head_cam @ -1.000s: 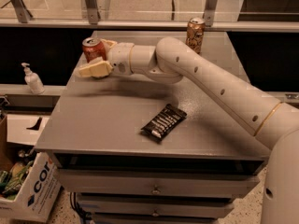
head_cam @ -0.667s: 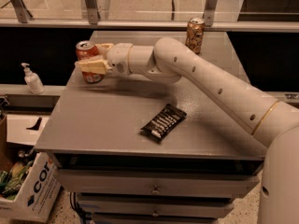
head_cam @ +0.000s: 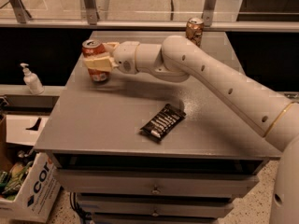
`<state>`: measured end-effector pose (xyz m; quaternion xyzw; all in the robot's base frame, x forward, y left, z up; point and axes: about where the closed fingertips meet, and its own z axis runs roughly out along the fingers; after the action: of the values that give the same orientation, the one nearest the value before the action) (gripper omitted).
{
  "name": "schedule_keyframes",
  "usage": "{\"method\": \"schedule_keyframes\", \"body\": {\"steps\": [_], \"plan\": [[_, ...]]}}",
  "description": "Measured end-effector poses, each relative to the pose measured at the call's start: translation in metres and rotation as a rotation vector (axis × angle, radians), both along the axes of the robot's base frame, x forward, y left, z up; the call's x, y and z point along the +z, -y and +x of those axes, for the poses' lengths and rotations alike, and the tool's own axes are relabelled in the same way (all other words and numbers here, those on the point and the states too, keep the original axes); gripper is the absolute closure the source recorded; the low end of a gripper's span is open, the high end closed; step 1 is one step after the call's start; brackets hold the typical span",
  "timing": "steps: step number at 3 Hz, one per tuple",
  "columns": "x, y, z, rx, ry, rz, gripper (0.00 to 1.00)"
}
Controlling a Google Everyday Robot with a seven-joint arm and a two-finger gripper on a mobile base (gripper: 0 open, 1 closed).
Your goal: Knock coke can over
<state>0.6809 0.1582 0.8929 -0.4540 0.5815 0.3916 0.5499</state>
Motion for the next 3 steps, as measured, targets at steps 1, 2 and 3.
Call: {"method": "schedule_keyframes", "body": {"steps": [1, 2, 3], "plan": [[0.009, 0.044, -0.010, -0.027, -0.028, -0.020, 1.00], [0.013, 0.097, -0.026, -0.061, -0.042, -0.088, 1.00], [0.011, 0.135, -0.043, -0.086, -0.028, -0.215, 1.00]]}}
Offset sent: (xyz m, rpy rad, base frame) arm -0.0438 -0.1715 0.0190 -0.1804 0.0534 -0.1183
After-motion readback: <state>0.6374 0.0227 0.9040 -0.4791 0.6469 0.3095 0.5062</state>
